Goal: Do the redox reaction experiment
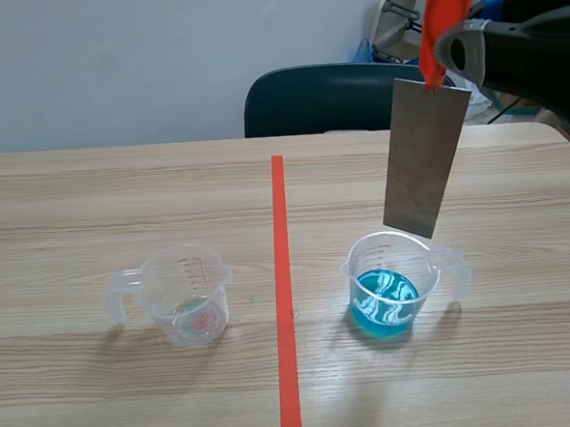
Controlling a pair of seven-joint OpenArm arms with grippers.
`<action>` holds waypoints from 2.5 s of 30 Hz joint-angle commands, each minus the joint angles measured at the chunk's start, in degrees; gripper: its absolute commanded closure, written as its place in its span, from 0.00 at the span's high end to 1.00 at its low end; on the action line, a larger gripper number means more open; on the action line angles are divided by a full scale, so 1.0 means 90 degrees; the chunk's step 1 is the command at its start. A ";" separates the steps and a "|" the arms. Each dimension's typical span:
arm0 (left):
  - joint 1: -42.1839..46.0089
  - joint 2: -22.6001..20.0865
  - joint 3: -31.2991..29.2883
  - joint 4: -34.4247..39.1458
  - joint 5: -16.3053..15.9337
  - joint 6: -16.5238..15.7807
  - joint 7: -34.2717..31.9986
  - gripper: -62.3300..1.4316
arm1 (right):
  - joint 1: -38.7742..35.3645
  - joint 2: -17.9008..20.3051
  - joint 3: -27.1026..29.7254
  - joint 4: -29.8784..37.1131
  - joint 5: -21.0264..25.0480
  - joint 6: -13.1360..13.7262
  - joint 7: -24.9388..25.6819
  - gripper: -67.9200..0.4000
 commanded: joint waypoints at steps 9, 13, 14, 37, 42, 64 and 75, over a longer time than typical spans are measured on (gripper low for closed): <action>-0.0019 0.0046 -0.0034 0.0024 -0.0083 -0.0025 0.0413 1.00 | 0.0107 0.0032 -0.0029 0.0087 0.0090 0.0090 0.0119 0.01; -0.0019 0.0046 -0.0034 0.0024 -0.0083 -0.0025 0.0415 1.00 | 0.0107 0.0029 -0.0029 0.0087 0.0090 0.0090 0.0117 0.02; -0.0019 0.0046 -0.0034 0.0024 -0.0083 -0.0025 0.0415 1.00 | 0.0107 0.0029 -0.0029 0.0087 0.0090 0.0090 0.0117 0.02; -0.0124 0.0046 -0.0034 0.0024 -0.0085 -0.0025 0.0325 1.00 | 0.0107 -0.0005 -0.0029 0.0087 0.0087 0.0087 0.0185 0.01; -0.0124 0.0046 -0.0034 0.0024 -0.0085 -0.0025 0.0325 1.00 | 0.0107 -0.0005 -0.0029 0.0087 0.0087 0.0087 0.0185 0.01; -0.0124 0.0046 -0.0034 0.0024 -0.0085 -0.0025 0.0323 1.00 | 0.0107 -0.0005 -0.0029 0.0087 0.0087 0.0087 0.0185 0.01; -0.0316 0.0044 -0.0034 0.0027 -0.0083 0.0029 0.0318 1.00 | 0.0107 -0.0005 -0.0029 0.0087 0.0087 0.0087 0.0182 0.01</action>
